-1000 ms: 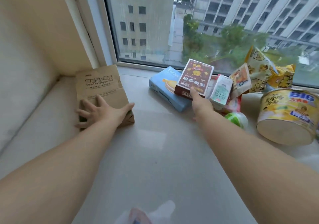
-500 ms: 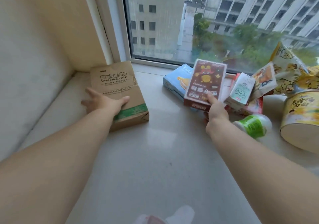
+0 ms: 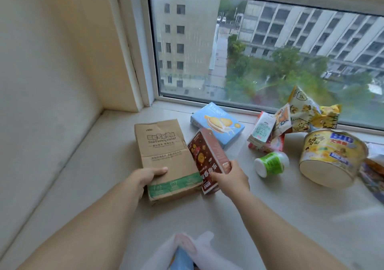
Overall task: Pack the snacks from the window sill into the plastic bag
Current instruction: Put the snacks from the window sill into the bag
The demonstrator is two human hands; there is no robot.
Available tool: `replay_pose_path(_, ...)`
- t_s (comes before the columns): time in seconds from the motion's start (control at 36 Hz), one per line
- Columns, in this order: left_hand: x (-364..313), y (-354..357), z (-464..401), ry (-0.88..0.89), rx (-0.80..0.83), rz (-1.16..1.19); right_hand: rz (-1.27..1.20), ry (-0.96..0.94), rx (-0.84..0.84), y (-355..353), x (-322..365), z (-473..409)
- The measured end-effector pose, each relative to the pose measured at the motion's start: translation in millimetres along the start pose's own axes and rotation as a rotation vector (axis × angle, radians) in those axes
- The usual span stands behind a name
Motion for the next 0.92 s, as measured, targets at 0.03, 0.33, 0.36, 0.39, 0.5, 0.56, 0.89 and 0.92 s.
replay_pose_path(0.03, 6, 3, 9, -0.005, -0.002, 0.024, 0.020, 0.001, 0.014, -1, -1, 9)
replay_pose_path(0.33, -11, -21, 142, 0.399, -0.143, 0.071, -0.519, -0.042, -0.006, -68, 8, 119)
replay_pose_path(0.36, -9, -24, 159, 0.435, -0.150, 0.078, -0.555, -0.058, 0.012, -77, 7, 133)
replay_pose_path(0.39, -5, -25, 173, 0.474, -0.156, 0.099, -0.589, -0.079, 0.023, -85, 7, 148)
replay_pose_path(0.5, 14, -36, 236, 0.602, -0.269, 0.164, -0.716, -0.133, 0.094, -119, -9, 207)
replay_pose_path(0.56, 29, -41, 259, 0.646, -0.313, 0.186, -0.727, -0.164, 0.157, -132, -23, 237)
replay_pose_path(0.89, 107, -51, 346, 0.723, -0.457, 0.252, 0.597, -0.297, 0.262, -105, -103, 347)
replay_pose_path(0.92, 111, -50, 350, 0.726, -0.456, 0.242, 0.621, -0.292, 0.282, -99, -104, 352)
Point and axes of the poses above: each hand's wrist, its own z-axis away from the middle knuckle, its own y-axis out of the palm, x = y × z, the point moved 4 cm from there along -z, towards the middle knuckle, and after that the axes turned 9 degrees about -z, right-handed, at the moved point
